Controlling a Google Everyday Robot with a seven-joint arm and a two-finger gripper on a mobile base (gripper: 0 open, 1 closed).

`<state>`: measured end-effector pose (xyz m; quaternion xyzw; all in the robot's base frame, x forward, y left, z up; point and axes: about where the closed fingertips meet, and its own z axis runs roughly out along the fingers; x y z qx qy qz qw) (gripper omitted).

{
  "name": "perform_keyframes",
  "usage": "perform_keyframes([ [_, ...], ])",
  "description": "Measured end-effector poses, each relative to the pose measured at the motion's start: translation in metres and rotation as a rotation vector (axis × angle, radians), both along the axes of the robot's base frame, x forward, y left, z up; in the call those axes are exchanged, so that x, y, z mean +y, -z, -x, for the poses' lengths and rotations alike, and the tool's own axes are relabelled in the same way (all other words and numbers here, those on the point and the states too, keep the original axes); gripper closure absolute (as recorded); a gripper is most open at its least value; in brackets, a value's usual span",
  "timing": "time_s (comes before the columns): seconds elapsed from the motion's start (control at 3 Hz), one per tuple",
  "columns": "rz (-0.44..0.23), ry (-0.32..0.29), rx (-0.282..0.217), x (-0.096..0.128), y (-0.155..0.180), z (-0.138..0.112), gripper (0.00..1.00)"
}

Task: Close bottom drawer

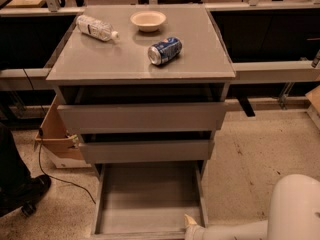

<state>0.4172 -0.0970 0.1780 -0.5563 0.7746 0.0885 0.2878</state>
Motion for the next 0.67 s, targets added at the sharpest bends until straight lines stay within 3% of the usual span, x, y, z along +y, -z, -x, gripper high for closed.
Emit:
perform_keyframes([
  [0.33,-0.009,0.0,-0.041,-0.006,0.0033,-0.013,0.47],
  [0.67,-0.016,0.003,-0.076,-0.0084,-0.0012,-0.0199,0.71],
])
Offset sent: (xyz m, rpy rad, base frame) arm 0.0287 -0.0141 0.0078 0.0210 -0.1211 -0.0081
